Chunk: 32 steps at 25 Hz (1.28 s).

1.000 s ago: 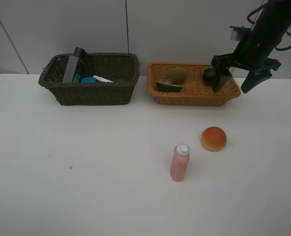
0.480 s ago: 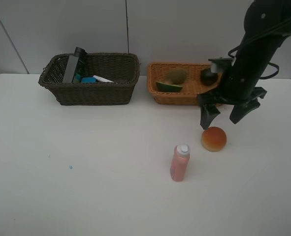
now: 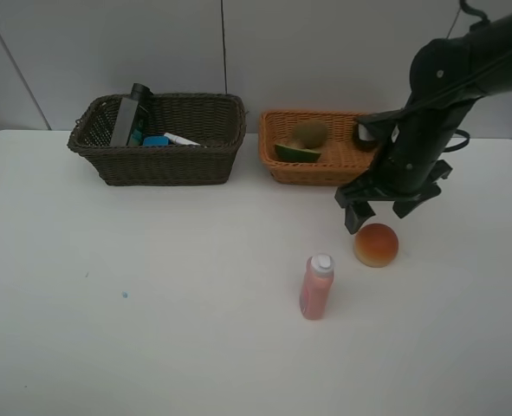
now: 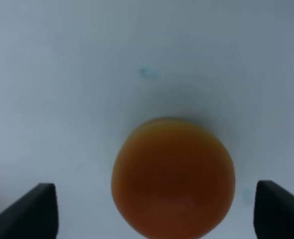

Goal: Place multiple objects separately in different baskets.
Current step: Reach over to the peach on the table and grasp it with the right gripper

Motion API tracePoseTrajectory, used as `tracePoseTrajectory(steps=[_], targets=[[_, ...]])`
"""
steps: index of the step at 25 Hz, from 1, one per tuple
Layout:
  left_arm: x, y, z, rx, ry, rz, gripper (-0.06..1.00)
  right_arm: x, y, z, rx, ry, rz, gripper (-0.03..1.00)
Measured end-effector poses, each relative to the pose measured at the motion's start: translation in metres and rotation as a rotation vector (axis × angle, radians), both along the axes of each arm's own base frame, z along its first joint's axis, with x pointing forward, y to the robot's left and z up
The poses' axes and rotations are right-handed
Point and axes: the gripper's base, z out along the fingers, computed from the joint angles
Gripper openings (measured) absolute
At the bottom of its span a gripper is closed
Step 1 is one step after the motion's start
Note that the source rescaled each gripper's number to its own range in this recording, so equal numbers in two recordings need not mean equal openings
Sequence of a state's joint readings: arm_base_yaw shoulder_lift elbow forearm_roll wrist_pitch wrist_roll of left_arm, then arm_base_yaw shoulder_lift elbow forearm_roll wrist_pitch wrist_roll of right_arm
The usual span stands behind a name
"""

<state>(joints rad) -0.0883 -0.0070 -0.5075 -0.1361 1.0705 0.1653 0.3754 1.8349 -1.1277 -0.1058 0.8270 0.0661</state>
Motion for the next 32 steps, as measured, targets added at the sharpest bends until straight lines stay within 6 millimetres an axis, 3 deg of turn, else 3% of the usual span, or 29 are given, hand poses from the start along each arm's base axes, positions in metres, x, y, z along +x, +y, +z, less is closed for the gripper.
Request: tracePoseTrajectory(steps=[15,22,24,27,32], targets=[[0.0,0.0,0.0,0.0,0.0,0.0,1.0,0.007,-0.003,-0.062,-0.071,0.039,0.045,0.98],[0.0,0.0,0.0,0.0,0.0,0.0,1.0,0.008,-0.009,-0.066,-0.057,0.062,0.0,0.98],[0.0,0.0,0.0,0.0,0.0,0.0,1.0,0.008,-0.009,-0.066,-0.054,0.069,-0.01,0.92],[0.0,0.0,0.0,0.0,0.0,0.0,1.0,0.007,-0.01,-0.066,-0.058,0.078,-0.012,0.7],[0.0,0.0,0.0,0.0,0.0,0.0,1.0,0.007,-0.014,-0.064,-0.091,0.104,-0.004,0.7]])
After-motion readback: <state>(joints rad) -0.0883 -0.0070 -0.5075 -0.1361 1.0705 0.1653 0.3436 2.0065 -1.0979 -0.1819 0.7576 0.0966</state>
